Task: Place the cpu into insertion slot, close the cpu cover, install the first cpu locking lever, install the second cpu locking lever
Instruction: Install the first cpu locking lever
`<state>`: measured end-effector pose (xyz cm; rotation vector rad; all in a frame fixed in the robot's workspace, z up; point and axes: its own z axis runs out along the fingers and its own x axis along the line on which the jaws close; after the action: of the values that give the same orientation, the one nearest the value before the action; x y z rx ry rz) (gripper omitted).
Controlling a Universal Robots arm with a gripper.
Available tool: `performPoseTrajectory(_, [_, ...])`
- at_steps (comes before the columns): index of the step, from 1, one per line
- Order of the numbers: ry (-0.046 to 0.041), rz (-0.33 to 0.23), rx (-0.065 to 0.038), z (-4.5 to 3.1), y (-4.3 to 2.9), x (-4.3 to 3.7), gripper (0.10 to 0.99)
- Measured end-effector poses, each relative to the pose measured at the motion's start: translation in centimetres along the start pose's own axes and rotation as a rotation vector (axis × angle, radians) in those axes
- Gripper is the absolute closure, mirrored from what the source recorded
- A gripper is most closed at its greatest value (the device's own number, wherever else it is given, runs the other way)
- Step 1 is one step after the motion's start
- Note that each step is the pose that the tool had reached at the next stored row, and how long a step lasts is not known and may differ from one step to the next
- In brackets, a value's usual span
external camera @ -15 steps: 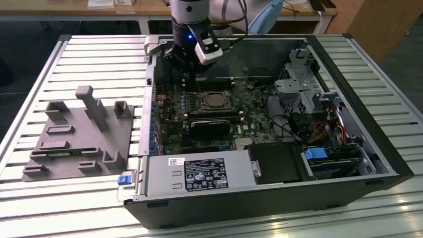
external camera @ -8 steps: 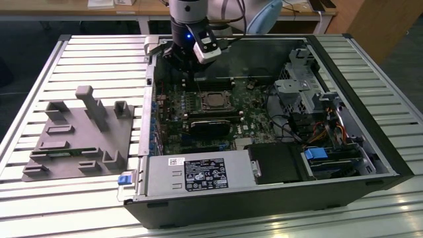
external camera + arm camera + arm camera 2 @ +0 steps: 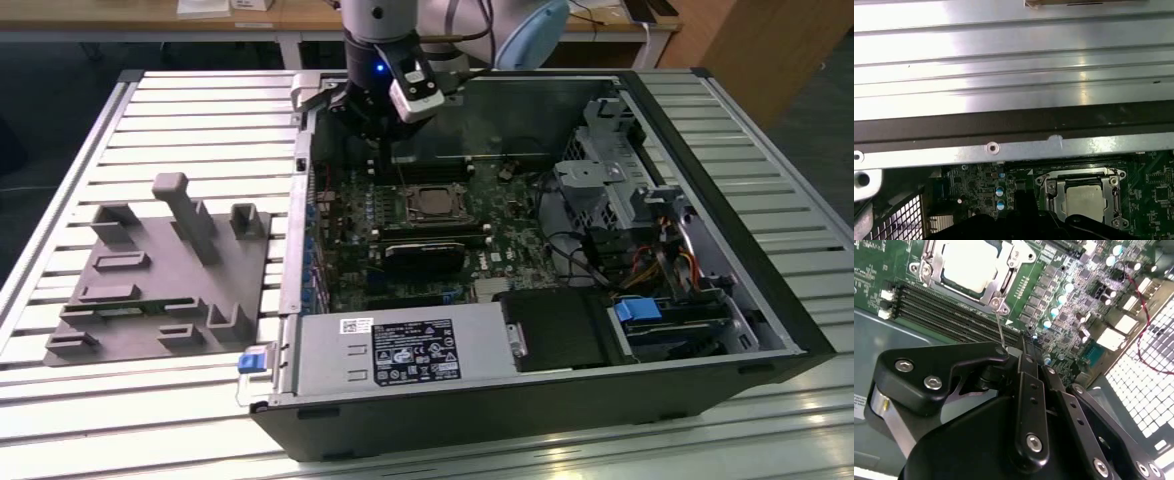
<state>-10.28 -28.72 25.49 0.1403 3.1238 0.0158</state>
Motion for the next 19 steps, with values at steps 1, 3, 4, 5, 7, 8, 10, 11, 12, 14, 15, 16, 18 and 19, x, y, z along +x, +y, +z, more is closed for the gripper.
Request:
performPoseTrajectory(1, [0.0000,0.000,0.000,0.00,0.09,0.01,0.980])
performPoseTrajectory(3, [0.0000,-0.002,0.000,0.01,0.22,0.02,0.980])
performPoseTrajectory(4, [0.0001,-0.002,0.000,0.01,0.23,0.02,0.980])
performPoseTrajectory(5, [0.0000,-0.003,0.000,0.02,0.23,0.00,0.980])
performPoseTrajectory(7, [0.0001,-0.003,0.000,0.02,0.25,-0.10,0.980])
performPoseTrajectory(8, [0.0001,-0.003,0.000,0.03,0.26,-0.18,0.980])
performPoseTrajectory(10, [0.0000,-0.003,0.000,0.04,0.28,-0.37,0.980])
performPoseTrajectory(11, [0.0000,-0.003,0.000,0.05,0.28,-0.49,0.980])
performPoseTrajectory(12, [0.0001,-0.003,0.000,0.06,0.30,-0.63,0.980])
performPoseTrajectory(14, [0.0001,-0.003,0.000,0.08,0.33,-0.97,0.980])
performPoseTrajectory(15, [0.0000,-0.003,0.000,0.09,0.35,-1.21,0.980])
performPoseTrajectory(16, [0.0000,-0.003,0.000,0.11,0.38,-1.49,0.980])
performPoseTrajectory(18, [0.0002,-0.004,0.000,0.15,0.43,-2.10,0.980])
performPoseTrajectory(19, [0.0005,-0.004,0.000,0.18,0.47,-2.50,0.980])
